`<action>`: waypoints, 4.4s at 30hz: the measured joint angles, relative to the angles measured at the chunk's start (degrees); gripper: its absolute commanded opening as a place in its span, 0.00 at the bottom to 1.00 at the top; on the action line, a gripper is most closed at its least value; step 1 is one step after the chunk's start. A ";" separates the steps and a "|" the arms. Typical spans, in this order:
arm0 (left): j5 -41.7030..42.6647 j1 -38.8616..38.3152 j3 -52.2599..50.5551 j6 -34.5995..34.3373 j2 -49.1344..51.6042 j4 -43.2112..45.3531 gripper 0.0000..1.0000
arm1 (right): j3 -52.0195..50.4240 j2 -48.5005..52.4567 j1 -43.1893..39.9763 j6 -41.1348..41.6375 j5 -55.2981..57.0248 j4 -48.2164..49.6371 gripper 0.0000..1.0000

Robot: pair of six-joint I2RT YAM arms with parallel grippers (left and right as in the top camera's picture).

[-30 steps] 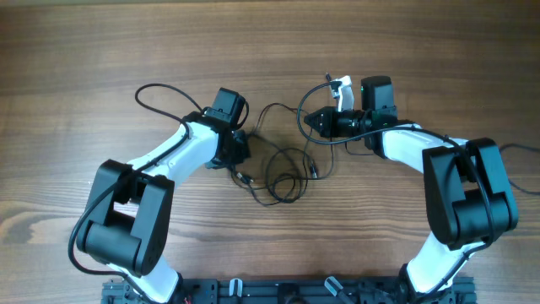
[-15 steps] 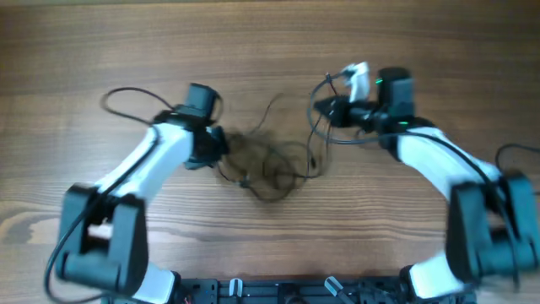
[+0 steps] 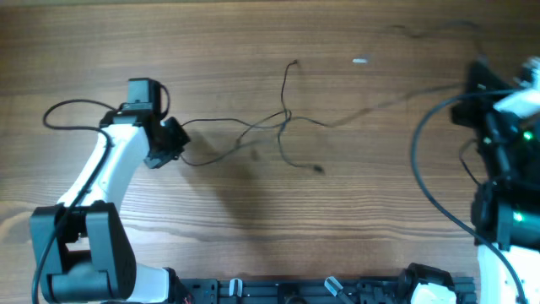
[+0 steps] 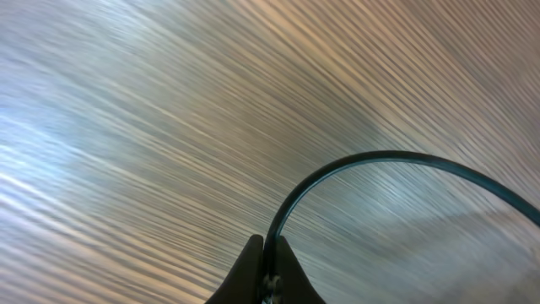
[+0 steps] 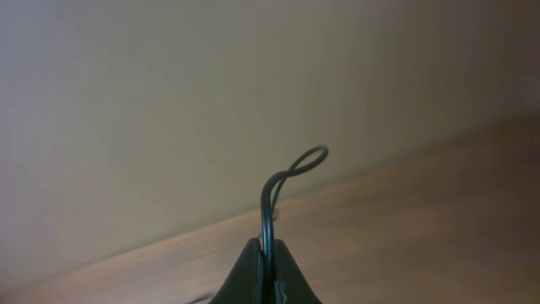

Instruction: Untangle cables

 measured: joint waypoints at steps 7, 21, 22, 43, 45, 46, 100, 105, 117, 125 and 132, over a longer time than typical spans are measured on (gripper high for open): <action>-3.13 9.66 0.00 -2.03 0.00 -1.53 0.04 | -0.02 0.11 -8.66 0.02 3.17 -4.85 0.04; -1.09 22.08 0.00 -3.76 0.00 -5.60 0.04 | 0.37 6.62 -9.14 0.50 -3.04 0.42 0.04; 0.00 21.99 0.00 -3.76 0.00 -5.57 0.04 | 0.87 7.32 -9.14 0.50 -3.50 0.52 0.04; 6.40 4.90 0.00 -4.17 0.00 -0.50 0.04 | 57.09 51.43 -9.79 -11.78 9.09 -6.60 0.04; 6.40 3.67 0.00 -4.17 -0.02 0.37 0.04 | 60.85 54.64 -10.16 -13.07 10.64 -5.05 0.04; 6.40 2.91 0.00 -4.17 -0.02 0.68 0.04 | 61.83 55.95 -10.38 -13.73 11.58 -4.11 0.04; 11.54 -1.75 0.00 -4.20 -0.02 4.81 0.04 | 63.63 51.32 -6.27 4.46 5.88 -49.20 1.00; 17.62 -6.49 0.00 -2.99 -0.02 9.70 0.04 | 59.82 51.36 1.20 3.74 2.64 -54.18 1.00; 17.97 -21.11 0.00 7.85 -0.02 10.27 0.04 | 27.65 51.52 16.50 -6.84 -1.18 -41.83 1.00; 8.76 -21.00 0.00 3.65 -0.02 9.27 0.05 | 11.89 51.52 17.44 -3.39 -12.63 -21.29 1.00; 7.58 -21.00 0.00 2.25 -0.02 9.27 0.05 | 7.08 51.52 24.39 -5.03 -11.87 -10.80 1.00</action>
